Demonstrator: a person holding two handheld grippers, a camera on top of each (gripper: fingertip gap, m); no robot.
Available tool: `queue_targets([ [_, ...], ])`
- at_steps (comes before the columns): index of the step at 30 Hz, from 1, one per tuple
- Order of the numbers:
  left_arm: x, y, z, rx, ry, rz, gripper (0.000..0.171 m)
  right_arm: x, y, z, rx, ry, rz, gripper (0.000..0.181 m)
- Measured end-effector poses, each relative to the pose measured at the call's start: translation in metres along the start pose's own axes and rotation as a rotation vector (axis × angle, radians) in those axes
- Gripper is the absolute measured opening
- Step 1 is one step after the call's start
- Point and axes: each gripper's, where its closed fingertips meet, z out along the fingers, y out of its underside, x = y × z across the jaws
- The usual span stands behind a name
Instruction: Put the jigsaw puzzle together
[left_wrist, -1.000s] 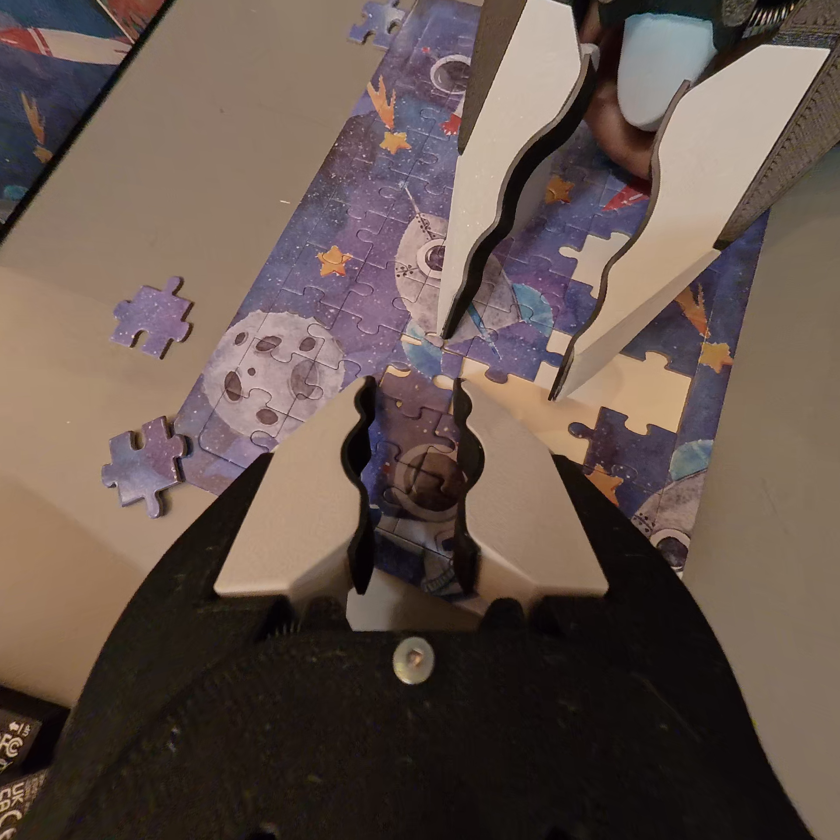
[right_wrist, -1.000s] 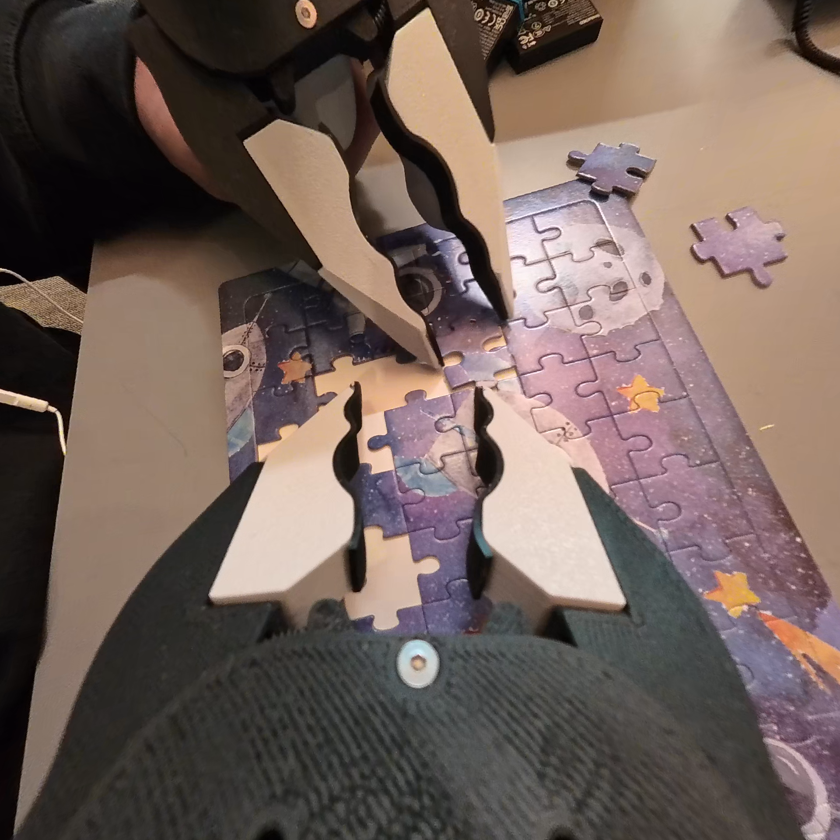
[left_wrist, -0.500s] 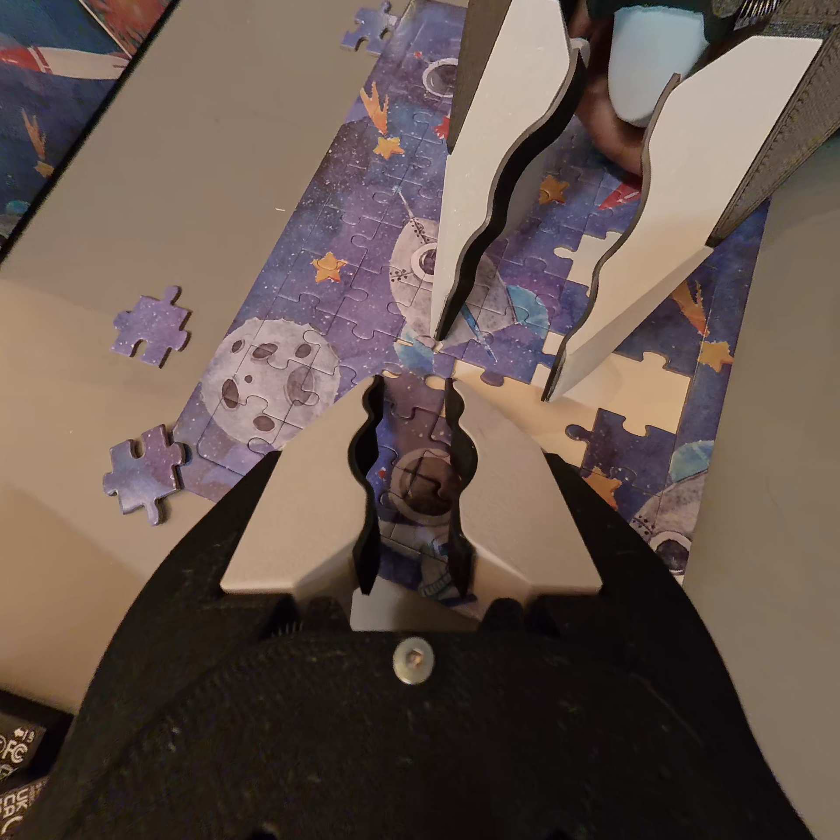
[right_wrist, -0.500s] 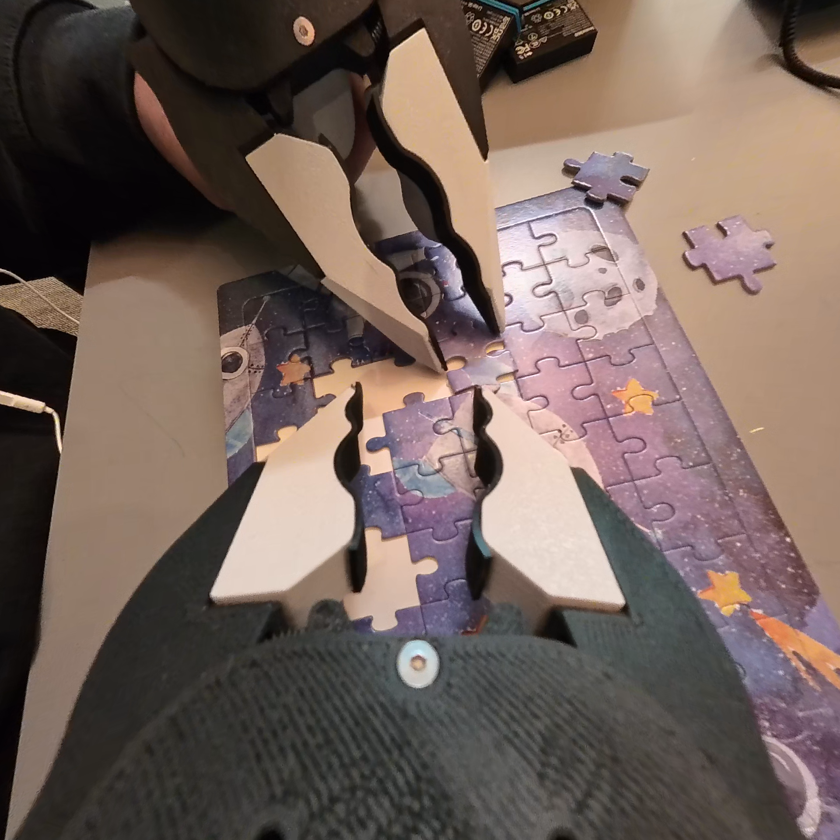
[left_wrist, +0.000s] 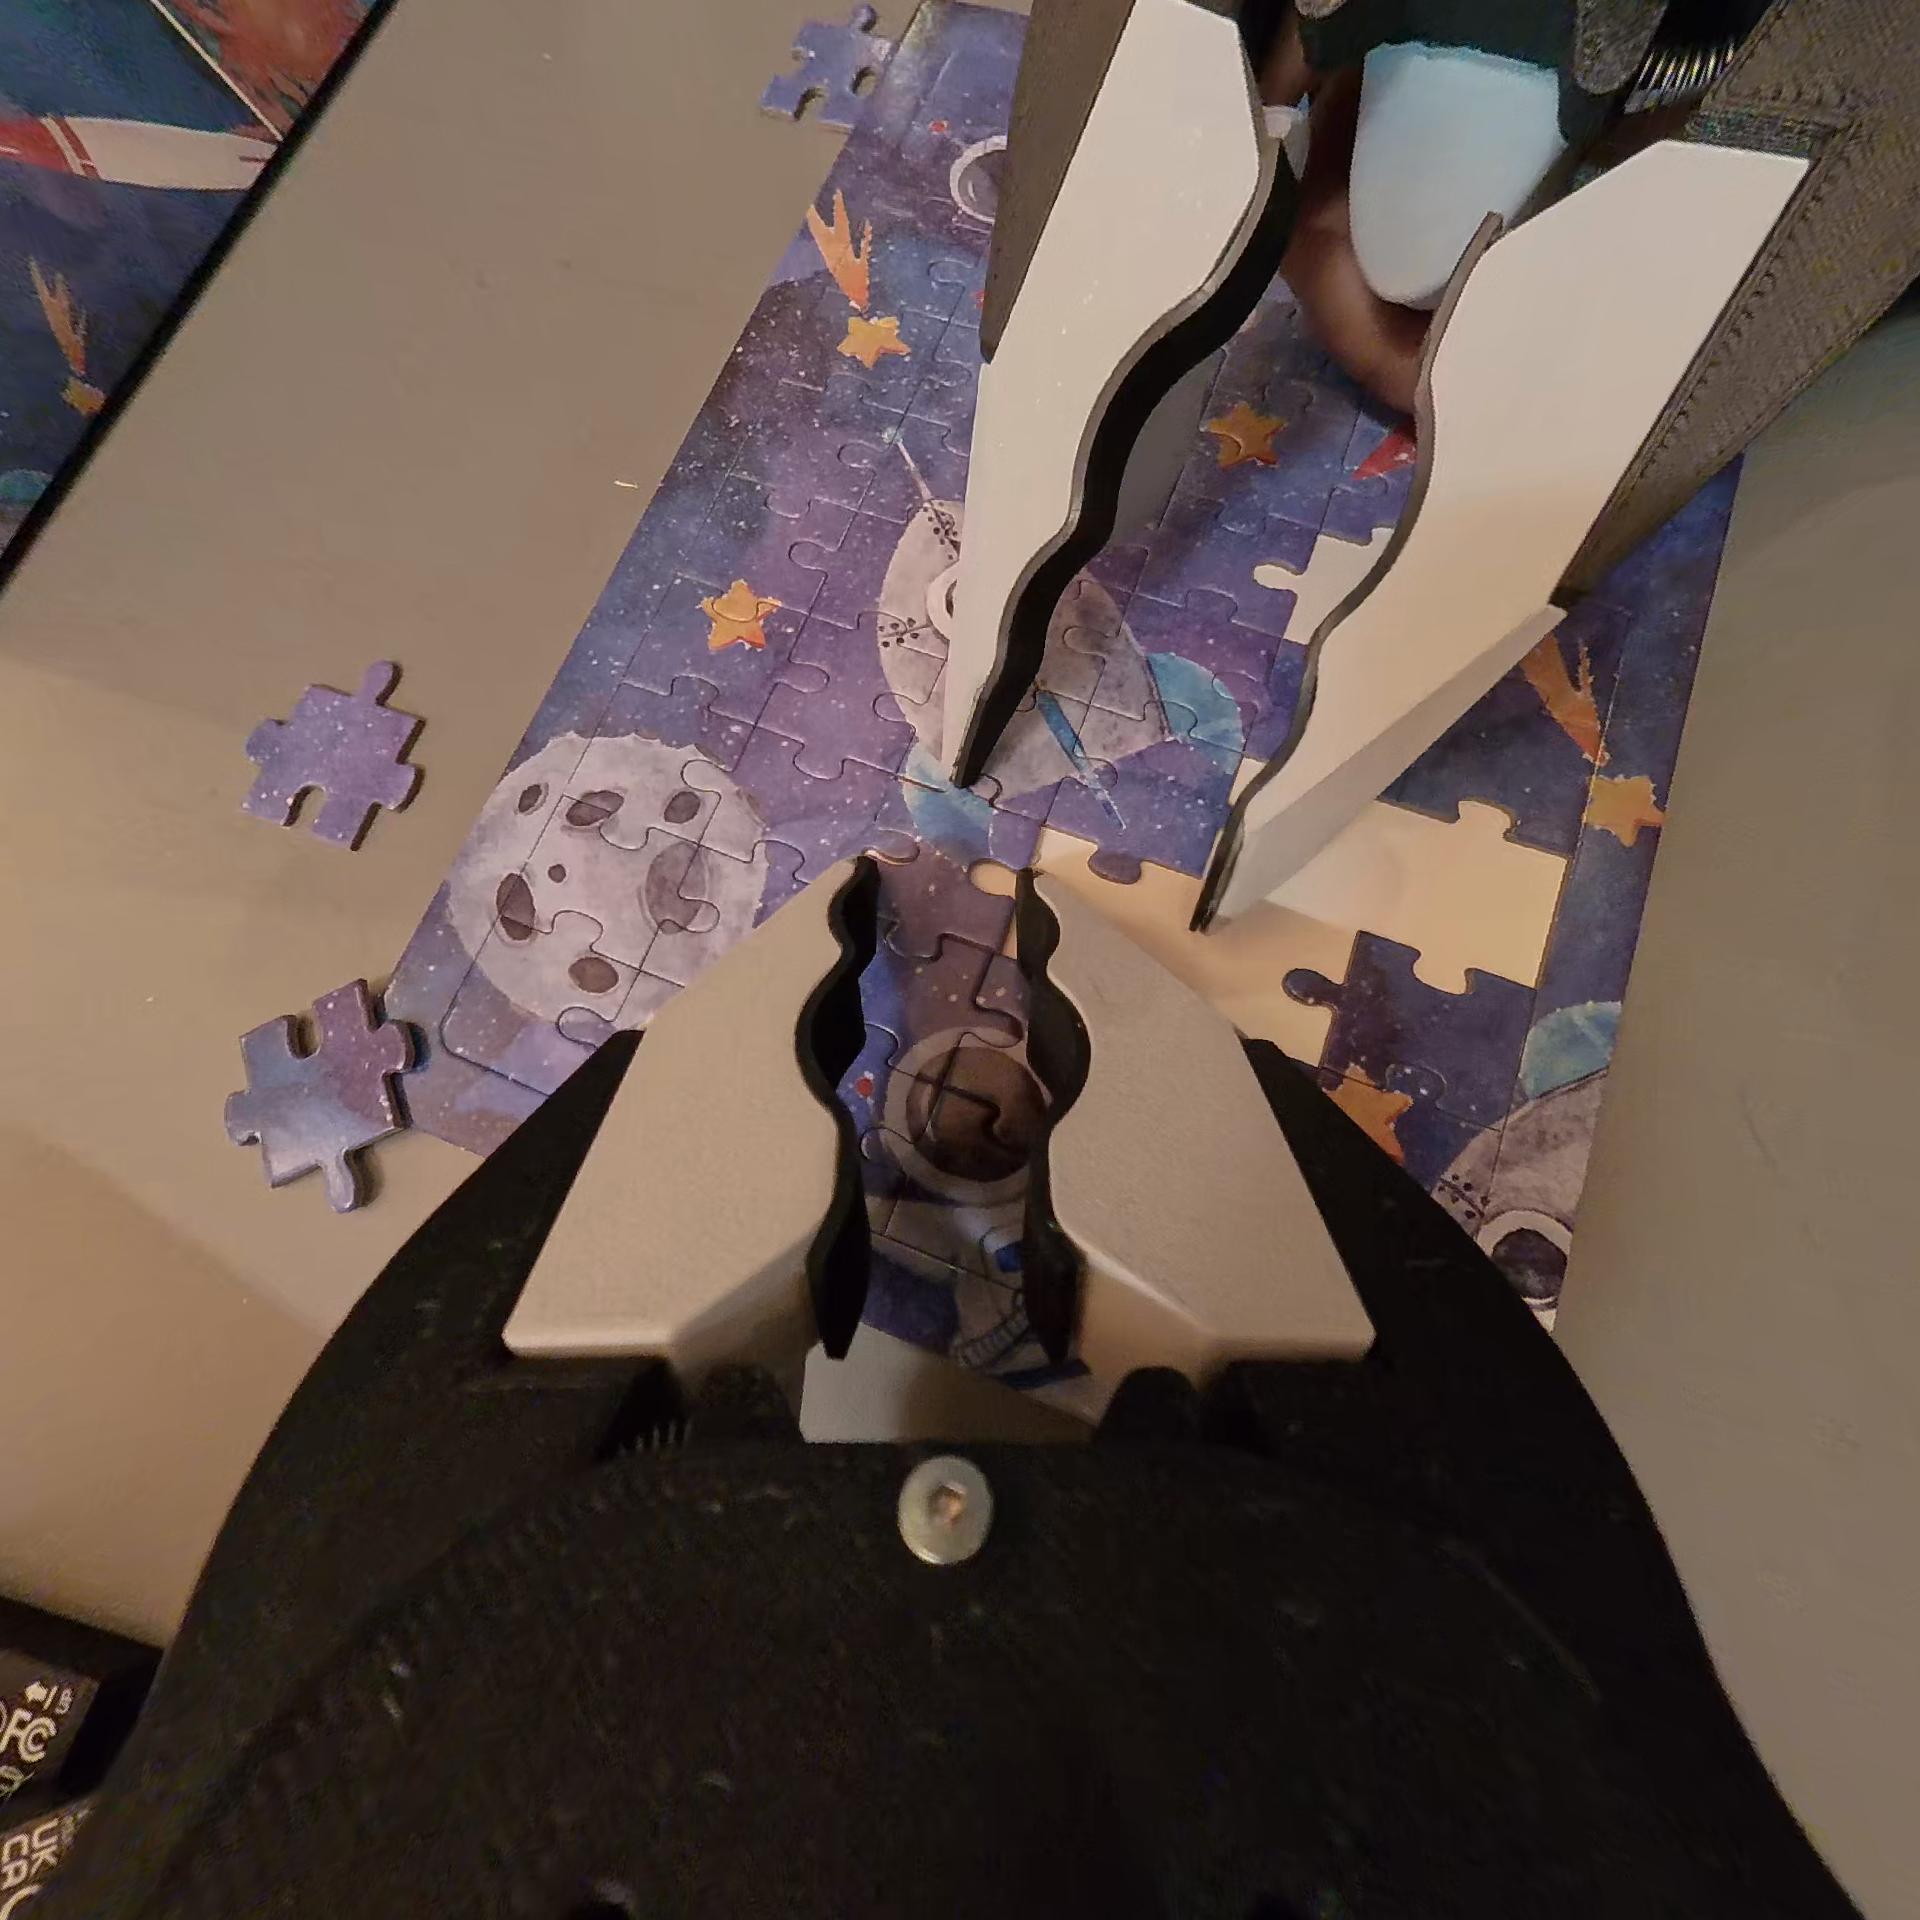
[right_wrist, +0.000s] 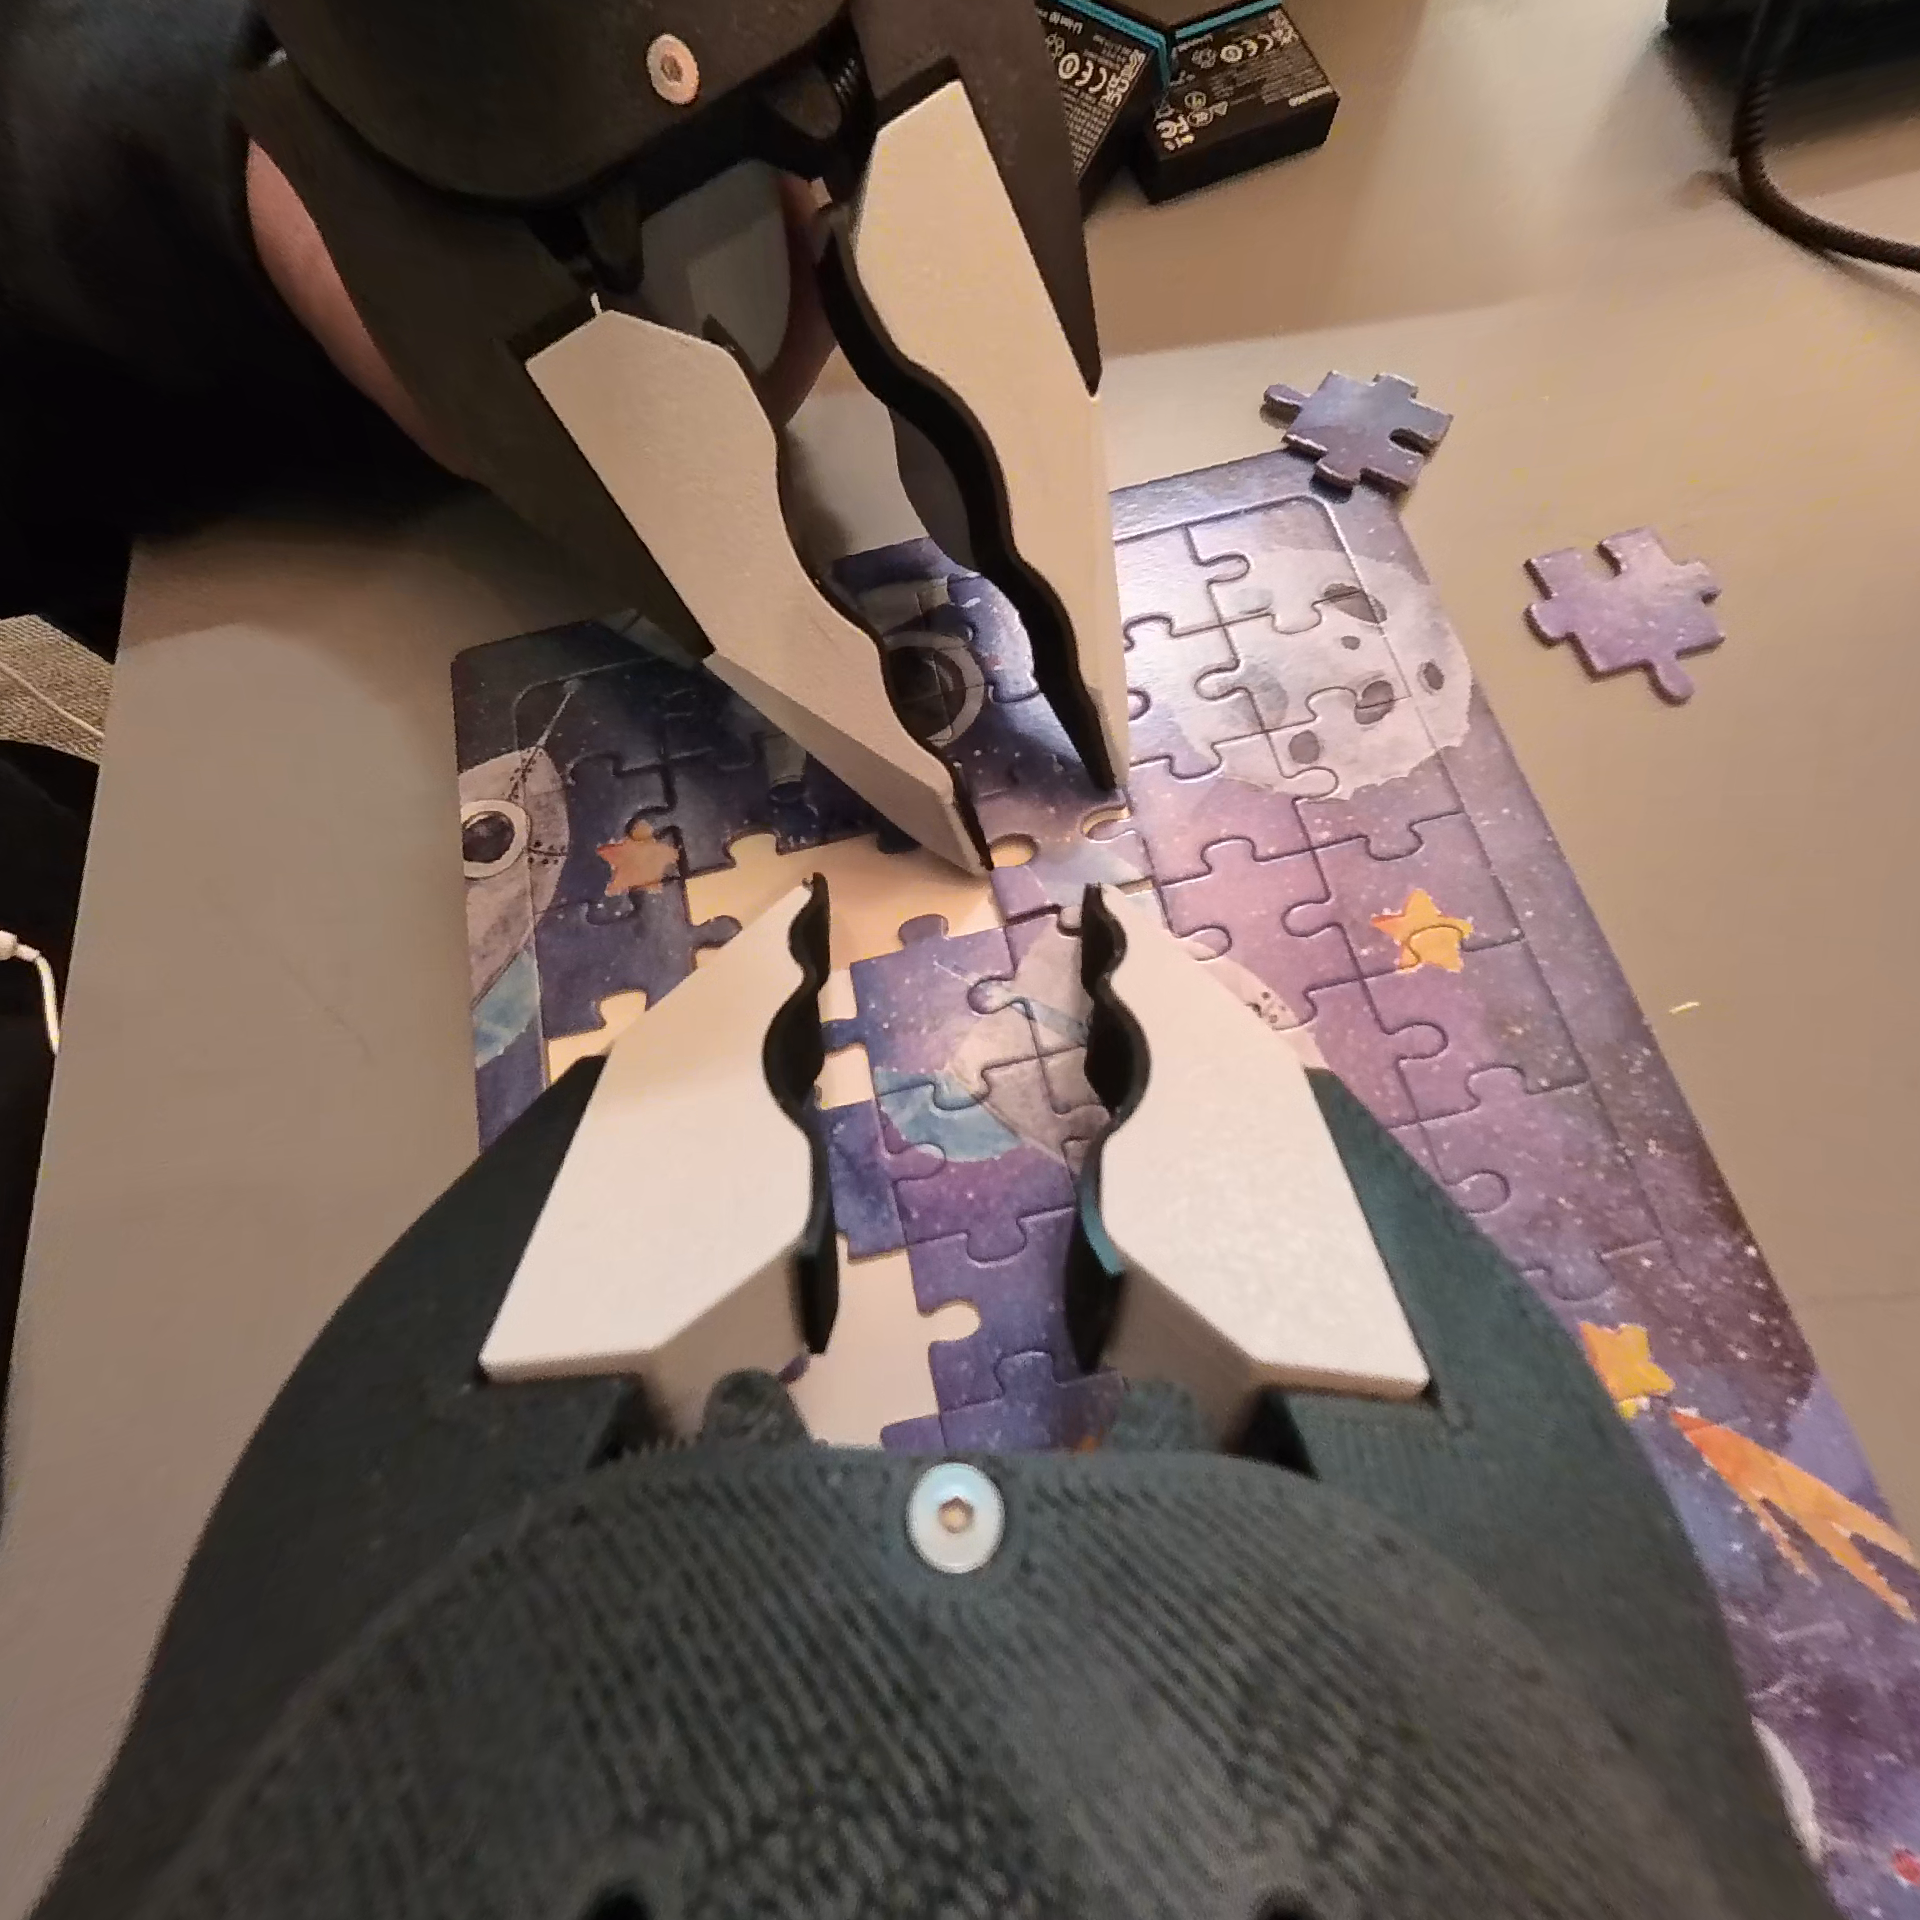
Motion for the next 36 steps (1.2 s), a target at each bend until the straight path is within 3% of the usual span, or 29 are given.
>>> queue_targets([
  [23,-0.0020,-0.0031,-0.0073,0.036,-0.012,0.037,0.024,-0.0030,0.0022,-0.0002,-0.014,-0.002,-0.029,0.047],
  [36,0.0010,0.0014,-0.0052,0.010,0.003,0.047,0.015,-0.0021,0.0029,-0.0003,-0.020,0.009,-0.038,0.047],
])
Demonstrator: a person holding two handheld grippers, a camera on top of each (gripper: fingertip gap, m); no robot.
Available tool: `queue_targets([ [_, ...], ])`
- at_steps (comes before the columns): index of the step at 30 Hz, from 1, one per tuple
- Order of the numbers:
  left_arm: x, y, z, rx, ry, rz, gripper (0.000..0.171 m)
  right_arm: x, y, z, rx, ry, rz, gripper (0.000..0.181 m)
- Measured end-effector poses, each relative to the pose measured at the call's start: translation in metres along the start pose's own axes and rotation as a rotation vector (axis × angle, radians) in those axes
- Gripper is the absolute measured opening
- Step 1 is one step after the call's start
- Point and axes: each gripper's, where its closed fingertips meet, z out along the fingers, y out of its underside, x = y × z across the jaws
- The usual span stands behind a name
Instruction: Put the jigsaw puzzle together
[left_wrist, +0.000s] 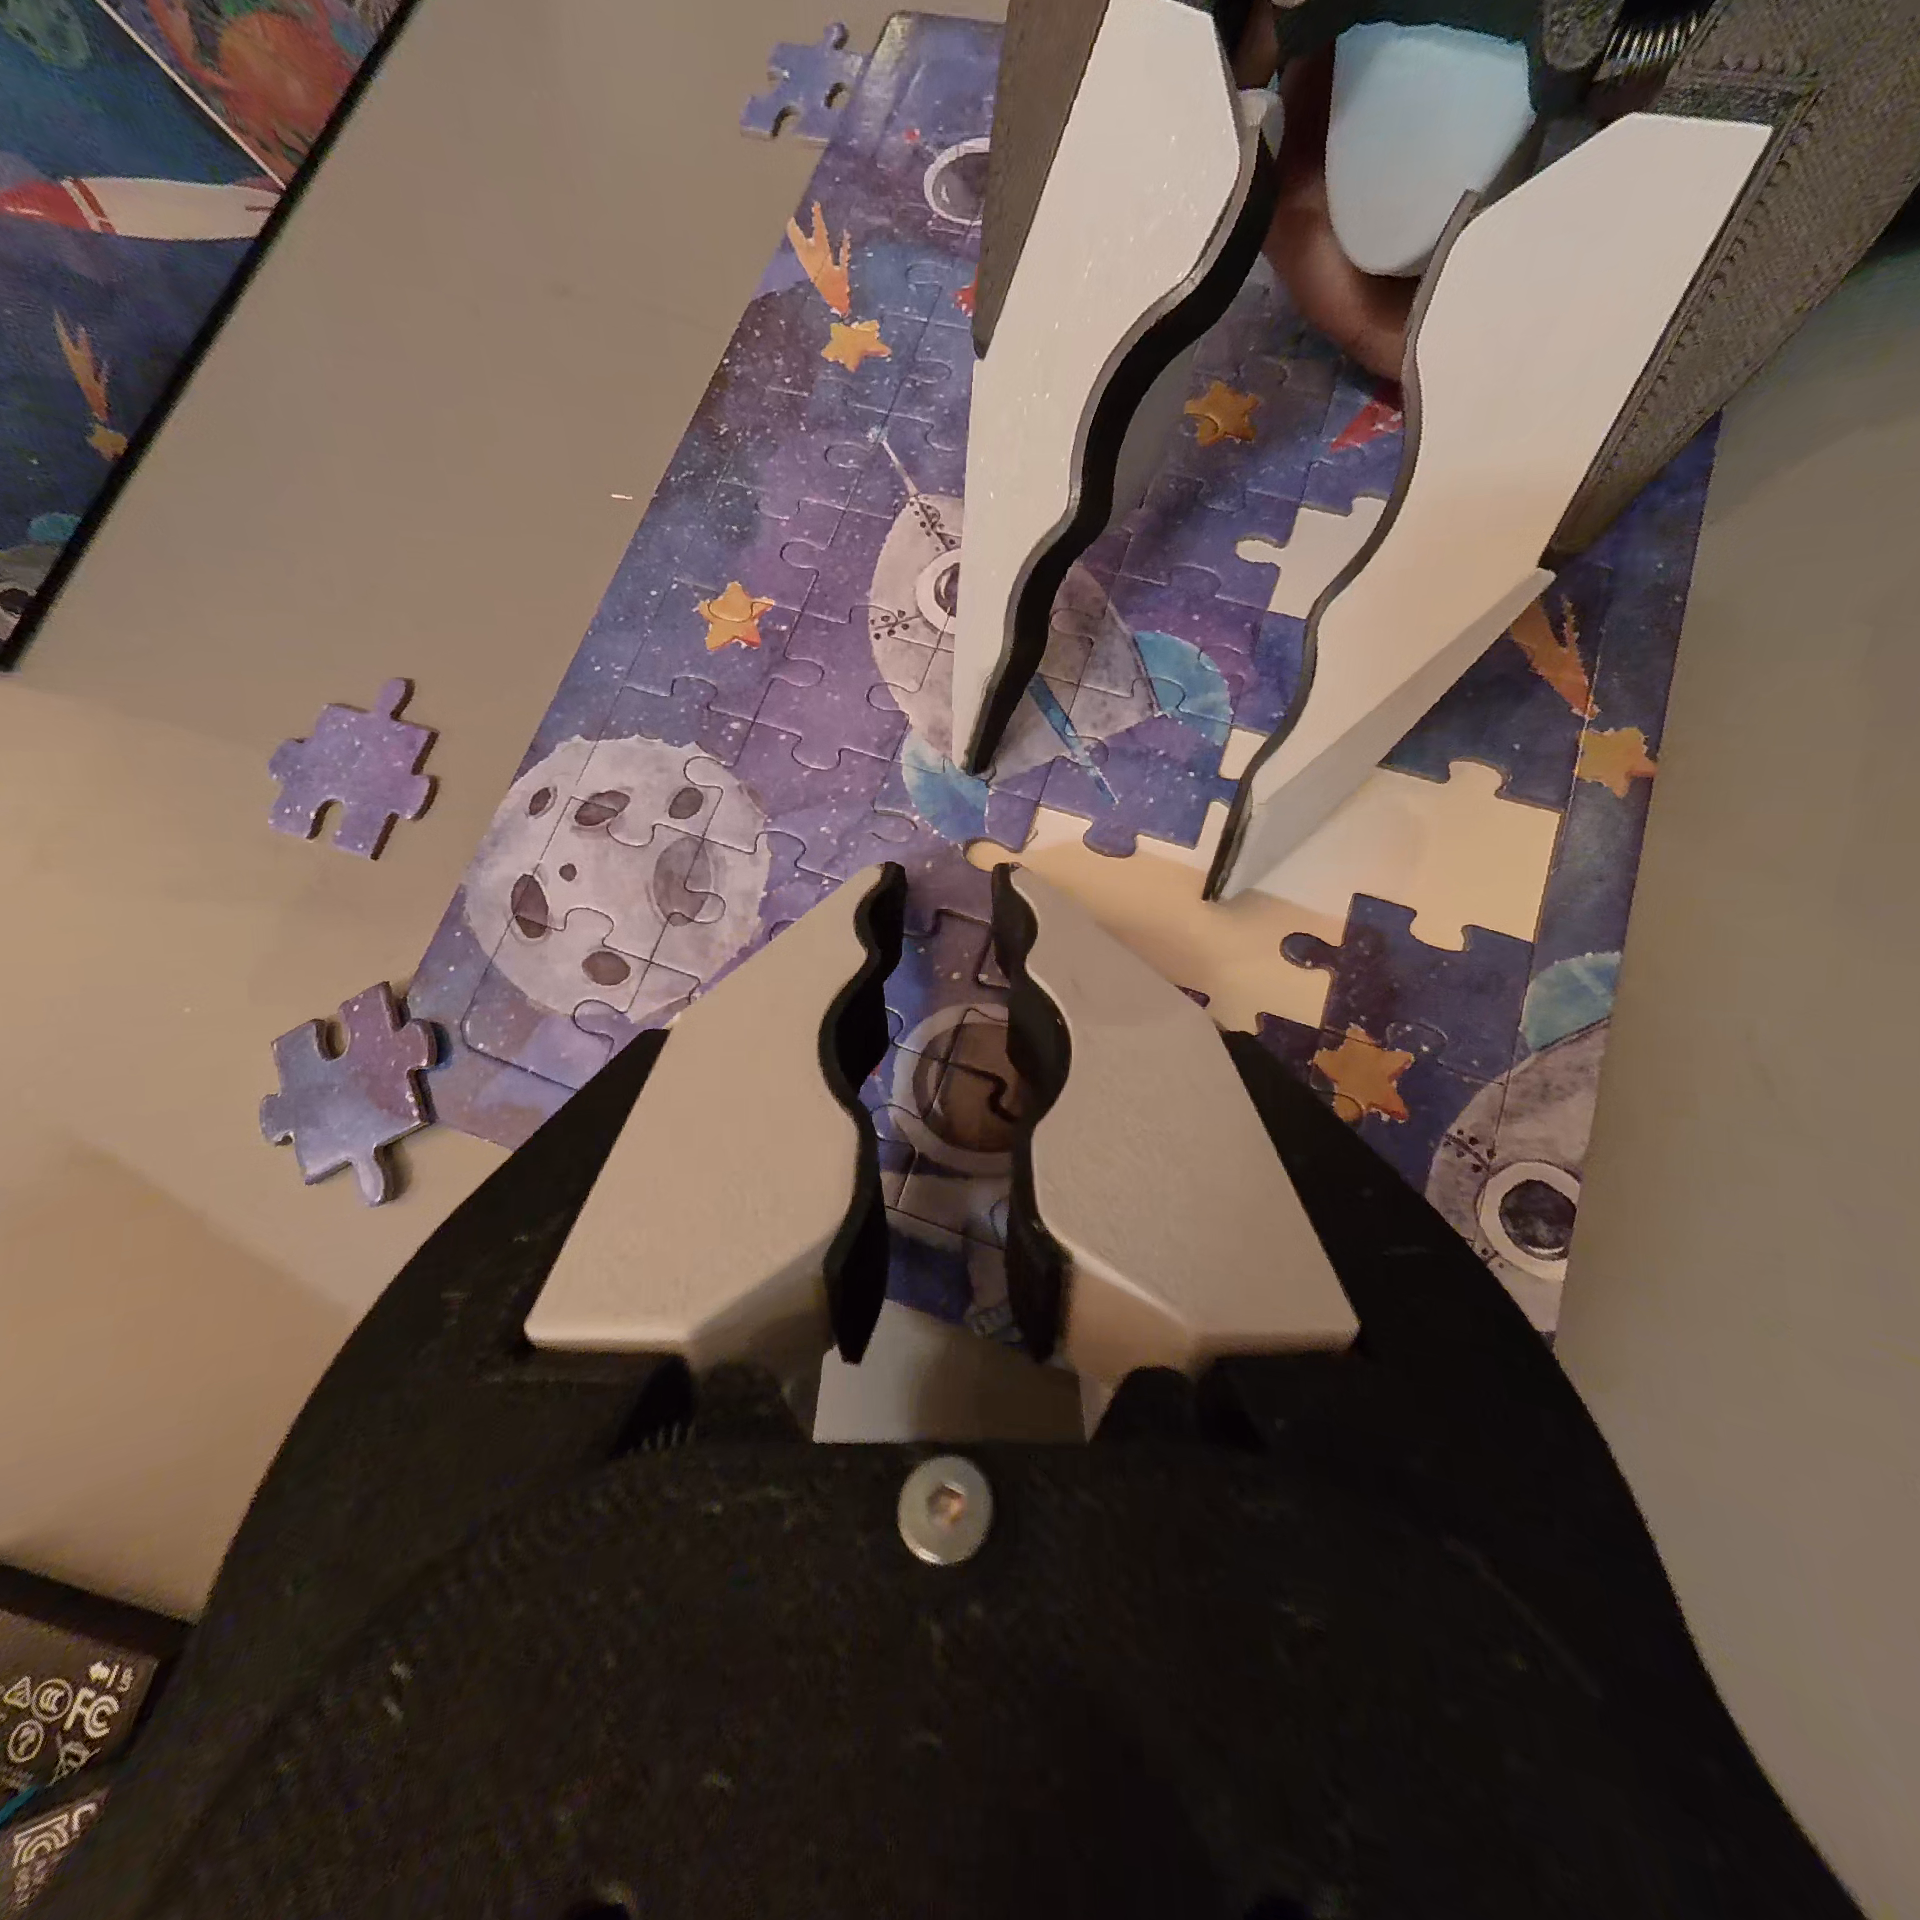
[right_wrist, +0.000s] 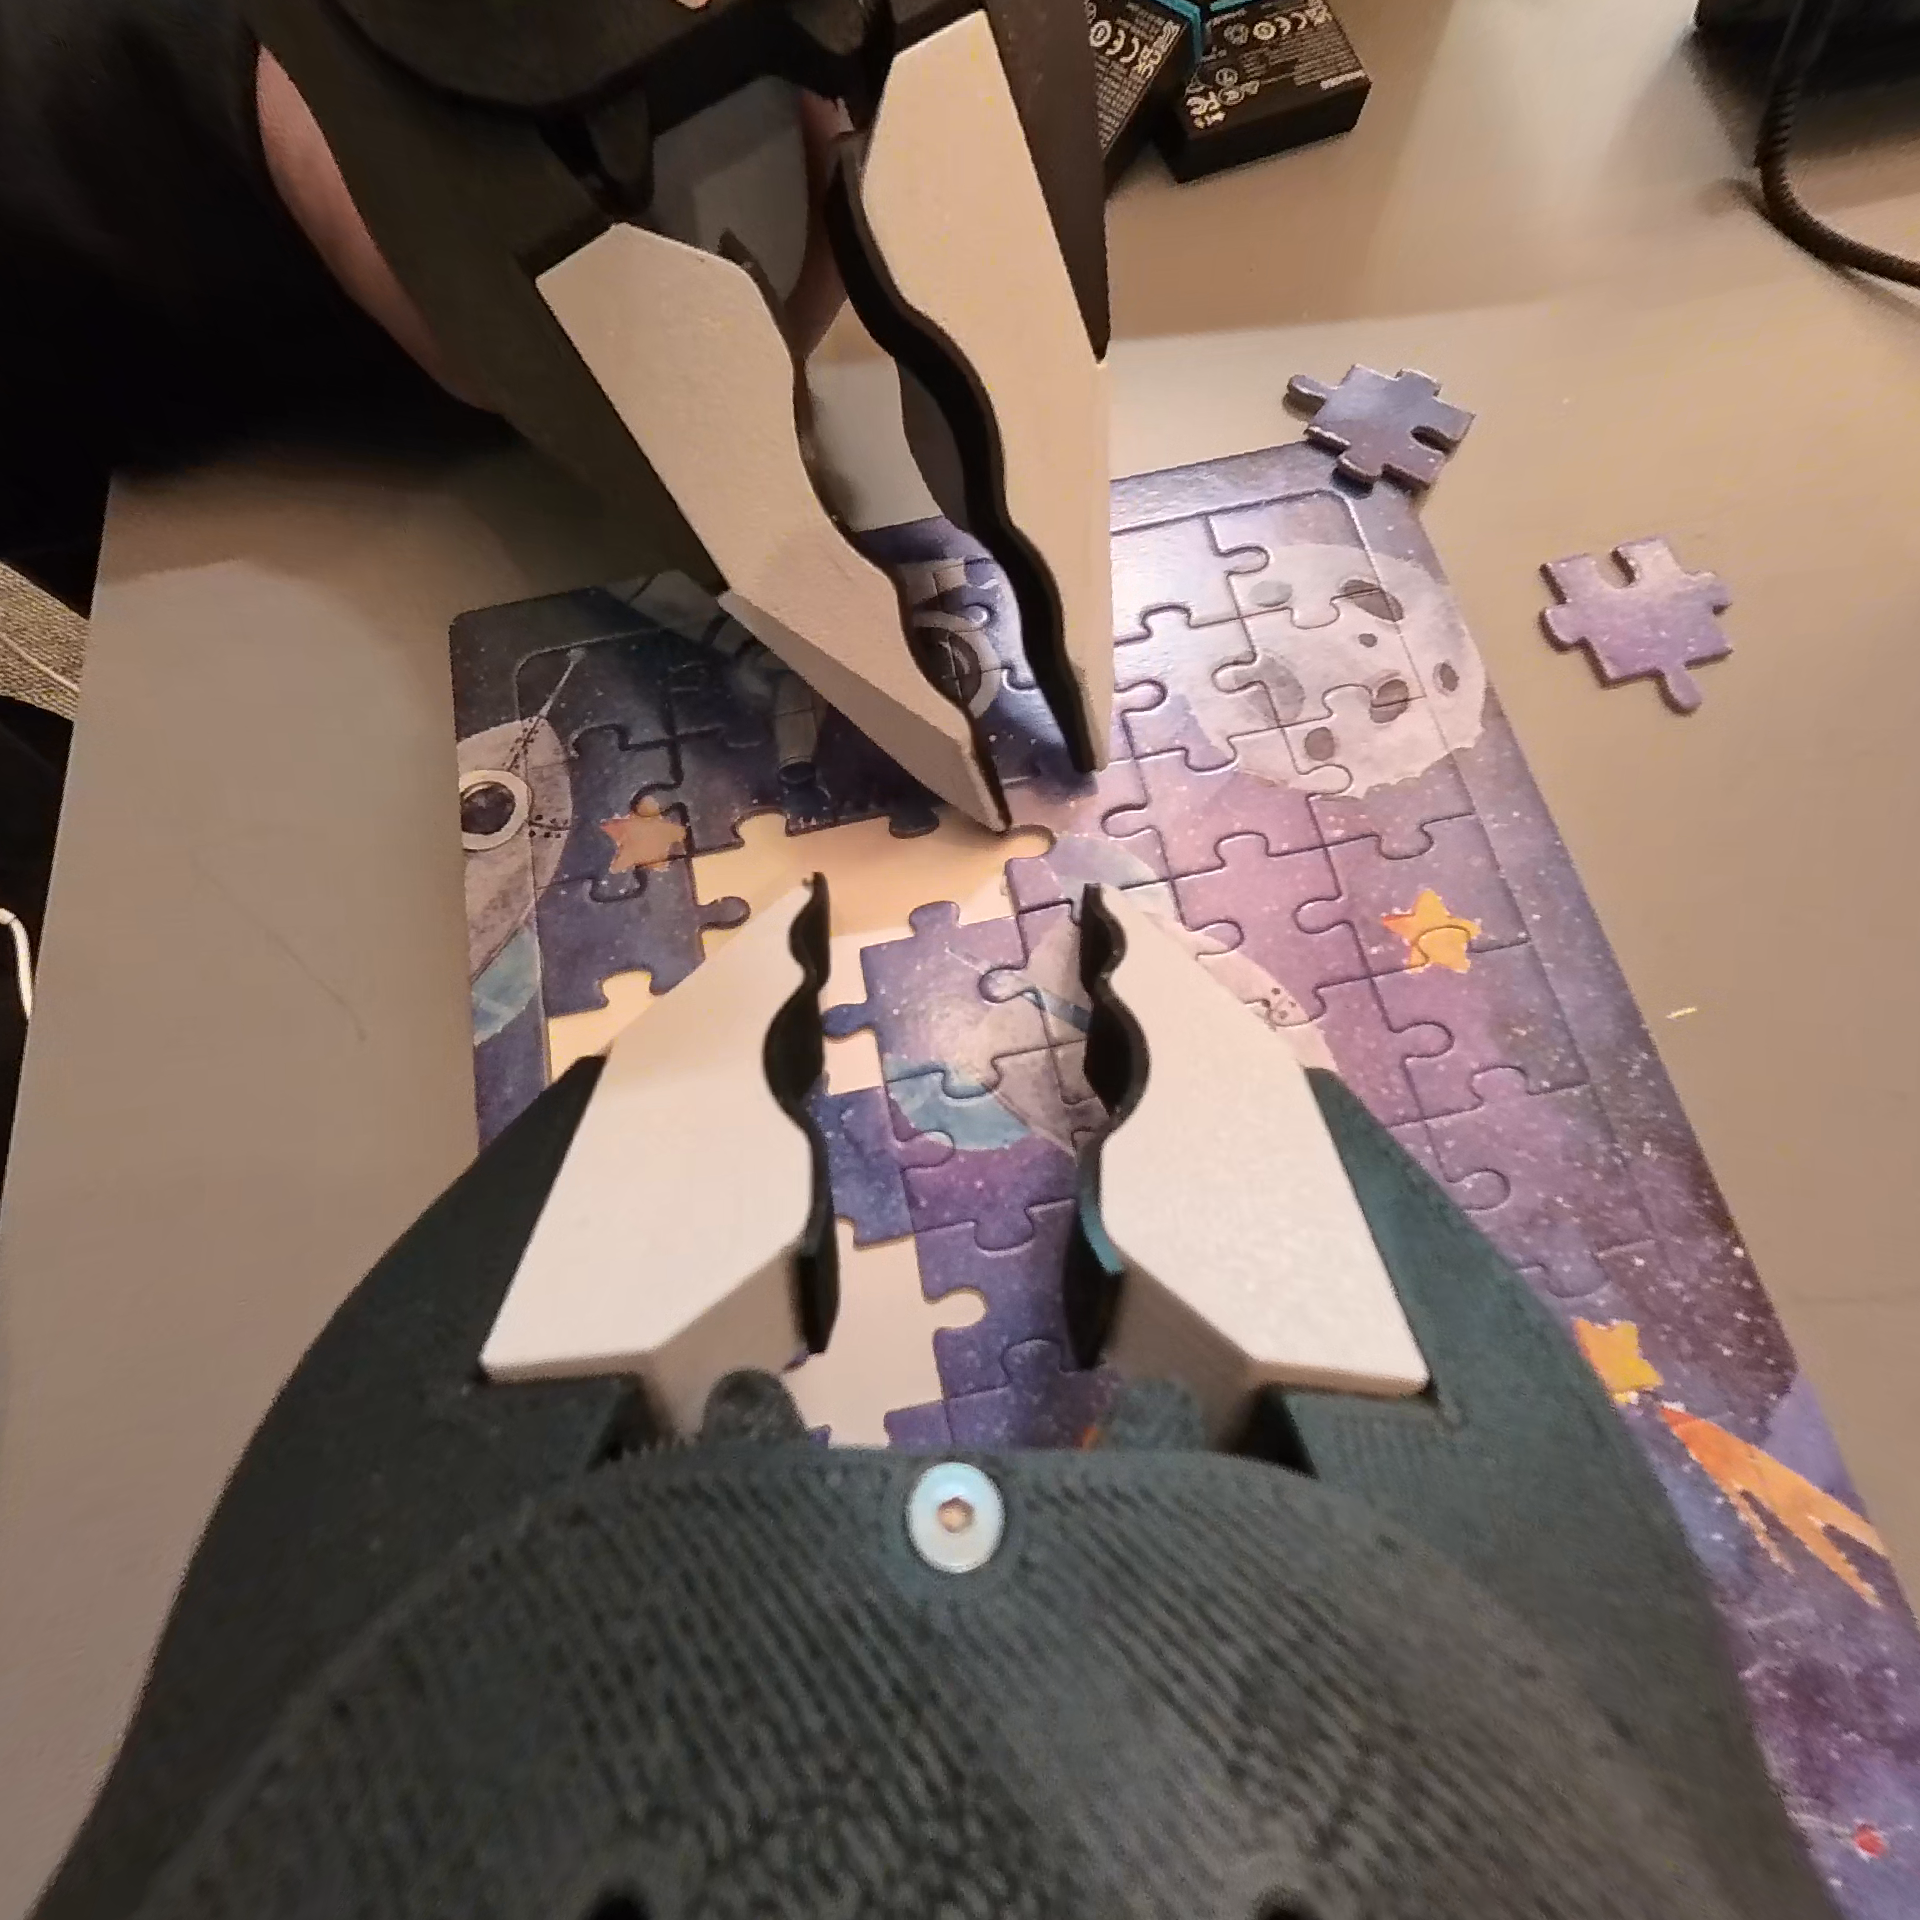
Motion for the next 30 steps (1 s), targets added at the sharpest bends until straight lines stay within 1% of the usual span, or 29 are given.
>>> queue_targets([
  [6,-0.001,-0.005,-0.003,0.029,-0.009,-0.007,0.015,0.000,-0.005,-0.002,0.029,0.004,-0.007,0.047],
  [10,-0.009,-0.008,-0.005,0.056,-0.035,-0.067,0.006,0.001,-0.005,-0.001,0.026,0.006,-0.008,0.047],
  [12,-0.009,-0.005,-0.001,0.035,-0.028,-0.098,0.001,0.001,-0.002,0.001,0.009,0.003,0.004,0.046],
  [13,-0.008,0.000,0.001,-0.003,-0.022,-0.104,0.003,0.002,-0.001,0.002,0.005,0.002,0.012,0.046],
  [14,-0.008,0.002,0.003,-0.016,-0.024,-0.101,0.003,0.003,-0.001,0.002,0.002,0.001,0.020,0.046],
  [19,-0.010,-0.002,0.000,0.007,-0.045,-0.078,0.005,0.009,-0.005,-0.005,0.037,0.023,0.035,0.042],
  [22,-0.014,-0.006,-0.004,0.037,-0.064,-0.084,0.003,0.013,-0.007,-0.009,0.052,0.043,0.042,0.035],
  [24,-0.015,-0.007,-0.007,0.053,-0.065,-0.093,0.001,0.018,-0.003,-0.009,0.033,0.073,0.037,0.028],
  [27,-0.011,-0.005,-0.006,0.039,-0.032,-0.098,0.000,0.028,0.003,-0.010,-0.007,0.142,0.010,0.017],
  [30,-0.005,-0.002,-0.002,0.013,-0.002,-0.077,0.000,0.032,0.002,-0.010,-0.008,0.171,-0.002,0.006],
])
